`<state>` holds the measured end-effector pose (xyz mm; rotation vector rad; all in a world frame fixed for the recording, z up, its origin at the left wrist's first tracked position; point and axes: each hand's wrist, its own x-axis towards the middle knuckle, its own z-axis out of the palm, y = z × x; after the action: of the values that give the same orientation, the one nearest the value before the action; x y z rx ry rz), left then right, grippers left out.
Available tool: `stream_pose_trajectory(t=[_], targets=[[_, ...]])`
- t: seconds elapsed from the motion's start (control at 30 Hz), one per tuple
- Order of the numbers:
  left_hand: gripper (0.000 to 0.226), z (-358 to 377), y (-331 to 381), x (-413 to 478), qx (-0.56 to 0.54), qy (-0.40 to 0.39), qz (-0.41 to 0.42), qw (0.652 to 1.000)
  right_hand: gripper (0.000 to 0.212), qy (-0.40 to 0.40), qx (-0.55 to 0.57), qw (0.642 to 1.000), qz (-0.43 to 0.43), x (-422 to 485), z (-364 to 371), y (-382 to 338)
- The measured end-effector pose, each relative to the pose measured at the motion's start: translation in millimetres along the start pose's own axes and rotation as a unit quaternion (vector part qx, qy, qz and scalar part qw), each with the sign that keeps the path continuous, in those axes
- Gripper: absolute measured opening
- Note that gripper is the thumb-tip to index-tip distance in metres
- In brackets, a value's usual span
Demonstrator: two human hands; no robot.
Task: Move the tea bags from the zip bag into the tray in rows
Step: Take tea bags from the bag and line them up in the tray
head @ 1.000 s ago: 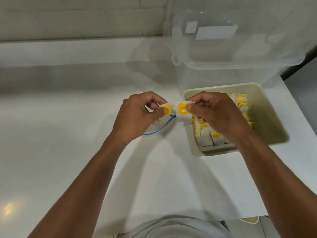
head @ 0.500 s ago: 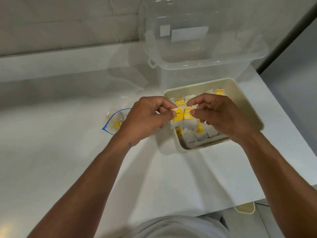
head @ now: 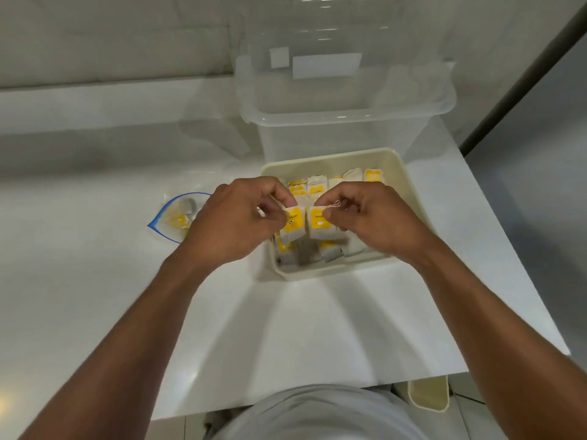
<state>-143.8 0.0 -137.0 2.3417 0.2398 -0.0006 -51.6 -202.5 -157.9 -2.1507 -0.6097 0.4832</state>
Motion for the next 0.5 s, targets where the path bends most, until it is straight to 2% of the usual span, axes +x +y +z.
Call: stream_pose_trajectory(t=[0.1, 0.2, 0.3, 0.5], targets=[[0.011, 8.7, 8.9, -6.6, 0.086, 0.0, -0.005, 0.996, 0.005, -0.012, 0.015, 1.0, -0.005, 0.3, -11.3, 6.7], [0.009, 19.6, 14.6, -7.5, 0.078, -0.02, -0.022, 0.997, 0.004, -0.033, 0.0, 0.999, -0.022, 2.7, -17.3, 10.1], [0.012, 25.6, 17.6, -7.3, 0.078, -0.003, -0.032, 0.996, 0.008, -0.062, -0.005, 0.998, -0.027, 7.0, -18.6, 10.8], [0.009, 26.8, 15.7, -10.7, 0.18, -0.012, -0.043, 0.983, 0.01, -0.088, -0.071, 0.993, -0.04, 9.8, -12.7, 14.0]])
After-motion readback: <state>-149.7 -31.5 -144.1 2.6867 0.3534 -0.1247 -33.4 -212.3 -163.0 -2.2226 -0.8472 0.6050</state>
